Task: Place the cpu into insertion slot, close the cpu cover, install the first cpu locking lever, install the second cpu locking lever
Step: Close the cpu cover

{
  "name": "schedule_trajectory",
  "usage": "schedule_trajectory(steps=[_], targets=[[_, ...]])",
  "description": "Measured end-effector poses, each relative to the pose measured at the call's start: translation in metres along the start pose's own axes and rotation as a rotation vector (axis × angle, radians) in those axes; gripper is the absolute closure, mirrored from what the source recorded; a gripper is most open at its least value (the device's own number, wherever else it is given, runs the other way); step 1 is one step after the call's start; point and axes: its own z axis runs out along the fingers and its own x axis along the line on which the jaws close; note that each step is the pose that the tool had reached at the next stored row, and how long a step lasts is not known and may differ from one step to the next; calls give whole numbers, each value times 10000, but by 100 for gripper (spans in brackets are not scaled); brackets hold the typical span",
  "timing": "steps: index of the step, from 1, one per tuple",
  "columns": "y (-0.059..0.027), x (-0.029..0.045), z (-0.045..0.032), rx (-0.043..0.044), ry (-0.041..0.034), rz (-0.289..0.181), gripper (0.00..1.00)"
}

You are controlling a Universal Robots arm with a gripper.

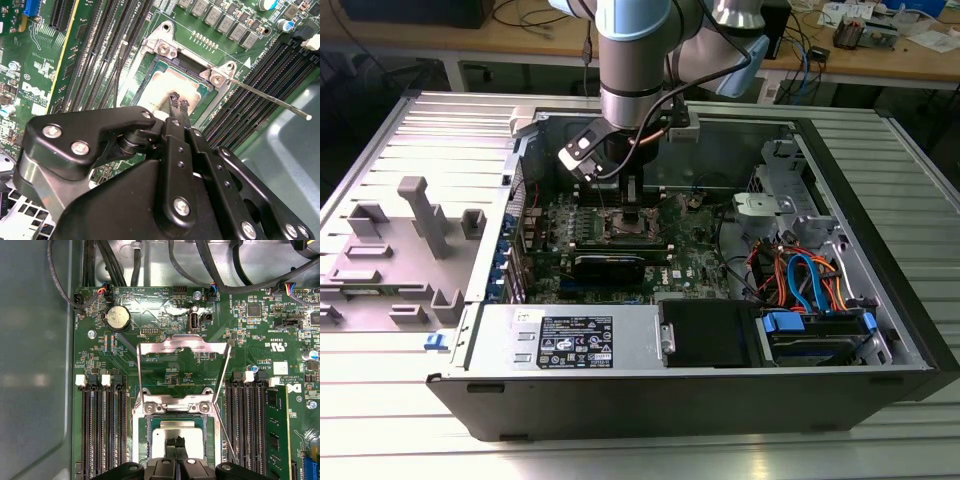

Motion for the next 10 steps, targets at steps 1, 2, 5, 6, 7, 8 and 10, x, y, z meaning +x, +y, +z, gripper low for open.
schedule_trajectory(steps=[1, 2, 5, 6, 7, 8, 10], targets=[[0, 0, 0, 0, -1, 0, 89], [1, 0, 0, 1, -1, 0, 89], [26, 1, 1, 10, 0, -2, 89], [54, 0, 2, 36, 7, -2, 89], [60, 0, 1, 61, 11, -2, 89], [60, 1, -1, 74, 13, -2, 89], [60, 0, -15, 89, 14, -1, 89]])
